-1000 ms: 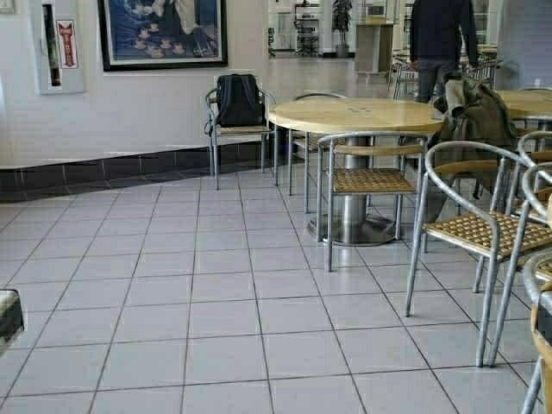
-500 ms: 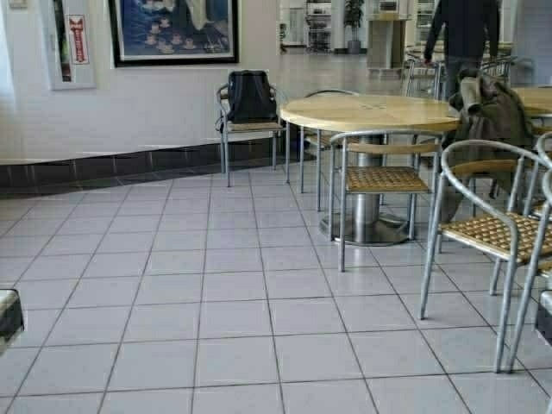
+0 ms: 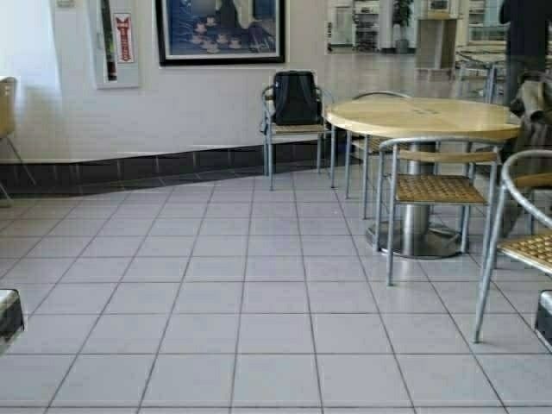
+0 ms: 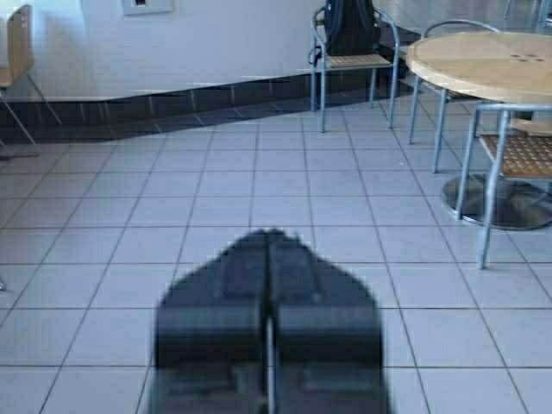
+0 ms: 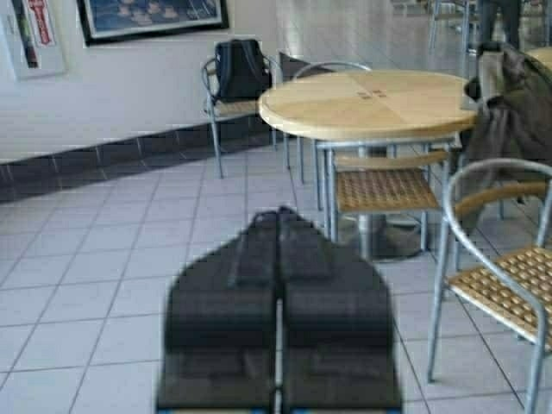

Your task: Push the chairs under the table

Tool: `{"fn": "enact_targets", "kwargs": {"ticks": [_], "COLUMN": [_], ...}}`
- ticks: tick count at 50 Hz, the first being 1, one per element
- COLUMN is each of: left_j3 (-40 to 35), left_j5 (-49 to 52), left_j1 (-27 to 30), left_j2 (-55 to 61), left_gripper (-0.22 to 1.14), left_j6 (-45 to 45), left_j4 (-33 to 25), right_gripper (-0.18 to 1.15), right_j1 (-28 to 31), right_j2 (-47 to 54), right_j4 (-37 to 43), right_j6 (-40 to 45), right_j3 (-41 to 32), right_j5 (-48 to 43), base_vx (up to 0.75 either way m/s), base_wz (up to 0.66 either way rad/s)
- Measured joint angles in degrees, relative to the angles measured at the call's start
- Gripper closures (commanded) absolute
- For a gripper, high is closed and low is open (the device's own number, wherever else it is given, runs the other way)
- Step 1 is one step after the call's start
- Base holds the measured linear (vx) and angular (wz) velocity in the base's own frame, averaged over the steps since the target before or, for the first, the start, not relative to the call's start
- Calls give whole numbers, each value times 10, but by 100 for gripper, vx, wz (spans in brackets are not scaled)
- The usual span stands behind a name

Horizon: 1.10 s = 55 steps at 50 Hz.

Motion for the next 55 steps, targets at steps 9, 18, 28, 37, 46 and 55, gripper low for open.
{"fn": "enact_targets", "kwargs": {"ticks": [9,18,28,37,46,55], "left_j3": [10,11,12,15,23,31], "left_j5": [-2,-11,-19,-20,-20,-20], "left_j1": [0,-1,-1,0,0,-1], "left_j2": [-2,-4,-3,-1,-6,-25], "left_gripper": [89,89,89,89,89,89], "left_j6": [5,5,6,3,0,1], "left_j4": [0,2,3,3,3,3], "right_gripper": [92,92,93,92,92,92], "right_j1": [1,0,0,0,1,0], "right_j2": [-4,-10,-11,-11,0,6], "right_j4": [0,1,1,1,2,2], "right_j6": [0,2,2,2,3,3], "right_j3": [4,5,5,6,9,8], "right_j5": [0,1,2,2,2,2], "base_vx": [34,34,33,36,37,35], "base_wz": [19,22,14,12,15,29]}}
